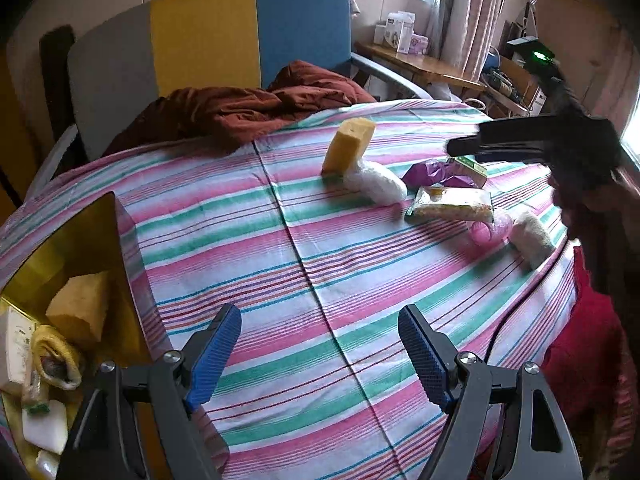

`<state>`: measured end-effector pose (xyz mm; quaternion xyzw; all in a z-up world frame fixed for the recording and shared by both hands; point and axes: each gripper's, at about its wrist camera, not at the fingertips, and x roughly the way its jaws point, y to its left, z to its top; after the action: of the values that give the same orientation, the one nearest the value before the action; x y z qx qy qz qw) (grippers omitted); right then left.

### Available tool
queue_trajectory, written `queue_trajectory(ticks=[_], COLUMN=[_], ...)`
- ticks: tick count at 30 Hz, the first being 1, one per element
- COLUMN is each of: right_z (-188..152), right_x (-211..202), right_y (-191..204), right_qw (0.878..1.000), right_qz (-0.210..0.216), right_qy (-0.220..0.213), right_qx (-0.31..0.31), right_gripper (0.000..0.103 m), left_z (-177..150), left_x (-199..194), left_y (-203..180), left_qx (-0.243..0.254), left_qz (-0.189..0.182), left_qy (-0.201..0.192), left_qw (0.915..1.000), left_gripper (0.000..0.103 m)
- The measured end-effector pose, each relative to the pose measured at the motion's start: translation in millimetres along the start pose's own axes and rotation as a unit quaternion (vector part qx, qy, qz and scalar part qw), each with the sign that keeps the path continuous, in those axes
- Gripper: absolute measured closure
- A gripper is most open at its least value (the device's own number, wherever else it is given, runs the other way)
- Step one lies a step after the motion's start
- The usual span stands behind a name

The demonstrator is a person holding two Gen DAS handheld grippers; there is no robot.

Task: Organize objects
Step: 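Move both tools back from the tray toward the remaining items, then grasp the purple snack packet with the right tool while the left tool grasps the white plastic bag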

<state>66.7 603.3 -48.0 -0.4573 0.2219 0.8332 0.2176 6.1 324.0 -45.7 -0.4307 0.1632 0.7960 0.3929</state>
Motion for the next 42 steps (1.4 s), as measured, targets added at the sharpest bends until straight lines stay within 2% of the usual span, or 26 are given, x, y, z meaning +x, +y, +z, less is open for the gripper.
queue_trajectory(ticks=[9, 10, 11, 15, 22, 27, 31, 34, 37, 42], right_z=[19.9, 19.1, 16.8, 6.7, 3.3, 3.2, 5.4, 9.8, 14.1, 19.2], right_x=[69.9, 73.5, 77.5, 76.1, 65.2, 70.4, 75.0, 68.6, 62.5, 55.0], right_y=[11.4, 10.2, 8.7, -0.9, -10.9, -10.1, -13.8, -17.8, -30.5, -50.3], right_qw=[0.993, 0.993, 0.993, 0.997, 0.999, 0.998, 0.997, 0.997, 0.996, 0.99], right_qz=[-0.047, -0.046, -0.04, -0.015, 0.025, 0.03, 0.035, 0.05, 0.074, 0.099], right_qy=[0.085, 0.088, 0.088, 0.061, 0.04, 0.05, 0.062, 0.052, 0.041, 0.019], right_qx=[-0.067, -0.066, -0.064, -0.042, -0.018, -0.018, -0.007, 0.001, 0.039, 0.099], right_gripper=[0.048, 0.053, 0.06, 0.063, 0.068, 0.068, 0.055, 0.053, 0.049, 0.048], left_z=[5.5, 6.6, 7.4, 13.4, 32.1, 50.3, 67.6, 79.3, 92.3, 109.7], left_x=[16.4, 18.3, 19.4, 25.2, 48.8, 71.3, 83.4, 91.3, 103.3, 126.1], left_y=[8.2, 8.5, 9.1, 7.7, 0.2, -3.2, -7.7, -12.4, -17.5, -22.5], left_qx=[-0.014, -0.015, -0.016, -0.019, -0.048, -0.075, -0.096, -0.109, -0.128, -0.162], left_qz=[0.0, 0.001, 0.0, -0.002, -0.021, -0.031, -0.046, -0.061, -0.076, -0.074], left_qy=[0.016, 0.018, 0.019, 0.022, 0.034, 0.05, 0.05, 0.051, 0.051, 0.051], left_qw=[0.9998, 0.9997, 0.9997, 0.9996, 0.998, 0.9955, 0.9931, 0.9908, 0.9875, 0.9827], left_gripper=[0.022, 0.022, 0.022, 0.022, 0.022, 0.025, 0.025, 0.026, 0.026, 0.026])
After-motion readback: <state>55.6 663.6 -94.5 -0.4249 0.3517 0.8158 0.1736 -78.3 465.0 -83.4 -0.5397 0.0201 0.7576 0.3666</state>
